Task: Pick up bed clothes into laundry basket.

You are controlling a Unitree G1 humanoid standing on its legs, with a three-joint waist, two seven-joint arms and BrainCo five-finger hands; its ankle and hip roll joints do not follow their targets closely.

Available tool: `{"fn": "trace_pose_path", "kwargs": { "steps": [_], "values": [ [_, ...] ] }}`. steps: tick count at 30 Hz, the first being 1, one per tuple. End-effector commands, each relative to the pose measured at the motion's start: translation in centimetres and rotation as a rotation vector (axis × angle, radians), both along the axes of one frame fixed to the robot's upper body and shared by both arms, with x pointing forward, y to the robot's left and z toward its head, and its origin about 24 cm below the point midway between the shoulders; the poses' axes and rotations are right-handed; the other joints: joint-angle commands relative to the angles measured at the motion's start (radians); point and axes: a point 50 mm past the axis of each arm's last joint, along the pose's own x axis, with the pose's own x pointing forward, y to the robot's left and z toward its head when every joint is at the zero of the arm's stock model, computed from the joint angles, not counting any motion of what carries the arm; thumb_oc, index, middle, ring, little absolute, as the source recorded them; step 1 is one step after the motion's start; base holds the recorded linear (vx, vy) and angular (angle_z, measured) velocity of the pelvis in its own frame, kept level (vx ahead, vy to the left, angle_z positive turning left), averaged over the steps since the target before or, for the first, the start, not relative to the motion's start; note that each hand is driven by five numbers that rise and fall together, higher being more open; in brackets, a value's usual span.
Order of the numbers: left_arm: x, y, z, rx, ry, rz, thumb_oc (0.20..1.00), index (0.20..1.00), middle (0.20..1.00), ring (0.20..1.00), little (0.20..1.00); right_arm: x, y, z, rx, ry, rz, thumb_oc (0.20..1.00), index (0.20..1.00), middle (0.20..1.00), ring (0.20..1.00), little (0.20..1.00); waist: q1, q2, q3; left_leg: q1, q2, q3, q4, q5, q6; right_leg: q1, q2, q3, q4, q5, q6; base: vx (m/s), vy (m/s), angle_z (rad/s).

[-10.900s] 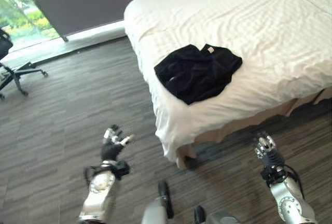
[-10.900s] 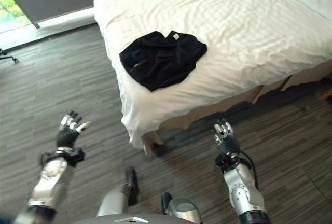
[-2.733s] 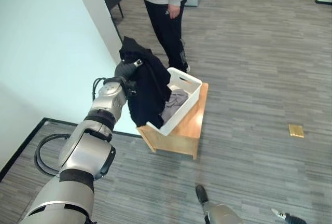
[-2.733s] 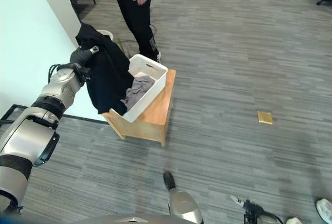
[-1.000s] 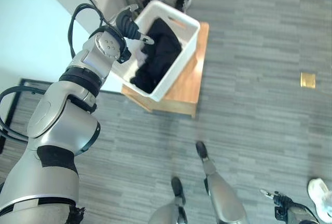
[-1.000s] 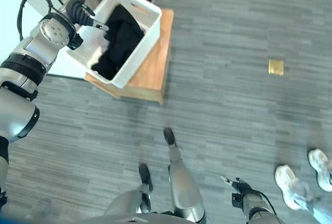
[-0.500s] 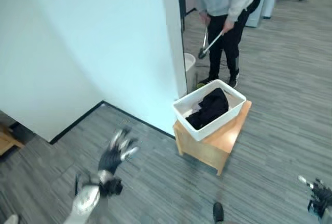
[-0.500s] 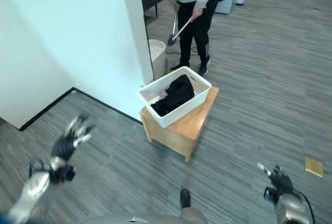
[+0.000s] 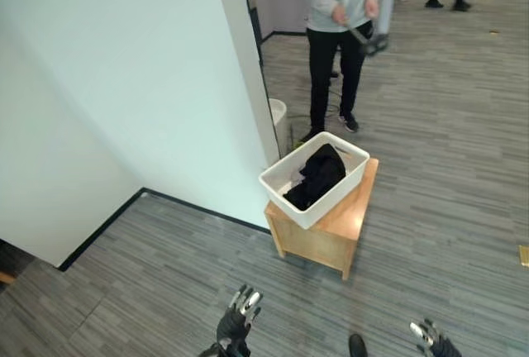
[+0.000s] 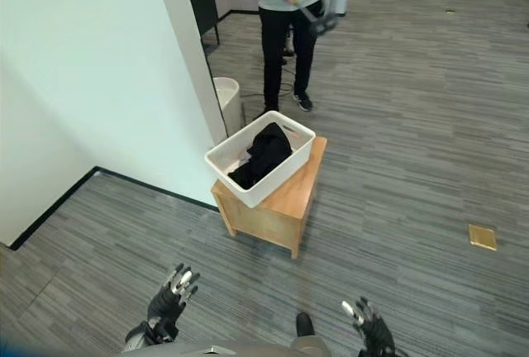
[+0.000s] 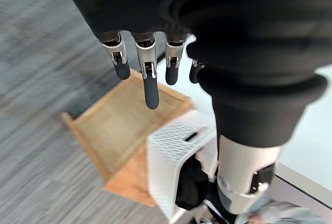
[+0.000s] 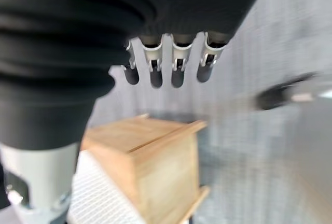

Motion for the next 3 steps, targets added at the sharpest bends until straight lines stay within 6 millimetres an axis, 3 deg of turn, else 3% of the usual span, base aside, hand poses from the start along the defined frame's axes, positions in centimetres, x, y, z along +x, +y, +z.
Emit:
{"fn": "trace_pose_path", "kwargs": {
  "steps": [1,3],
  "values": [
    [1.69,2.93,1.71,0.124,-0.094,0.012,1.000,1.000,1.000,1.000,1.000,1.28,-0.31,0.89,-0.038,-0.064,0.022,1.000,1.000,1.000,1.000,1.000,-0.001,-0.059,0.036,-0.071,-0.018,-0.051,0.010,0.056,-0.001,0.075,0.002,0.013,0.051,-0.141,0.008,-0.01,-0.015,0.13],
    [1.73,3.11,1.84,0.137,-0.099,0.012,1.000,1.000,1.000,1.000,1.000,1.23,-0.44,0.88,-0.043,-0.058,0.023,1.000,1.000,1.000,1.000,1.000,-0.001,-0.059,0.036,-0.071,-0.018,-0.051,0.010,0.055,-0.001,0.075,0.002,0.013,0.050,-0.141,0.008,0.00,-0.006,0.03]
  ]
}}
